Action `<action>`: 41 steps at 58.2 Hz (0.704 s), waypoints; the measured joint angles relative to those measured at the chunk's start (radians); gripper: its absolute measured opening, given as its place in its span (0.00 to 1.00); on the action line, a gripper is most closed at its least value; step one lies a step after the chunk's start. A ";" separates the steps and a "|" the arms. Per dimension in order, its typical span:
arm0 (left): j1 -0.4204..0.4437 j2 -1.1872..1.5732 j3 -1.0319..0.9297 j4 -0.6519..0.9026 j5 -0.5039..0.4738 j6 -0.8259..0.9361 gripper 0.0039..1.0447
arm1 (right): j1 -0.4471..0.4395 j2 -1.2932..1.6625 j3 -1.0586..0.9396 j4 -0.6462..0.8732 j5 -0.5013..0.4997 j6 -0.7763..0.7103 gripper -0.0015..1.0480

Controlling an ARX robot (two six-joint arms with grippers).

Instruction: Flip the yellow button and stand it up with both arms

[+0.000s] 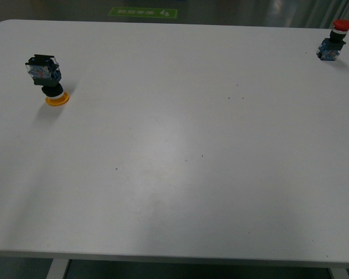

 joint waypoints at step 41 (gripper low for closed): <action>0.289 1.168 0.562 0.032 0.314 0.137 0.94 | 0.000 -0.002 0.000 0.000 0.000 0.000 0.93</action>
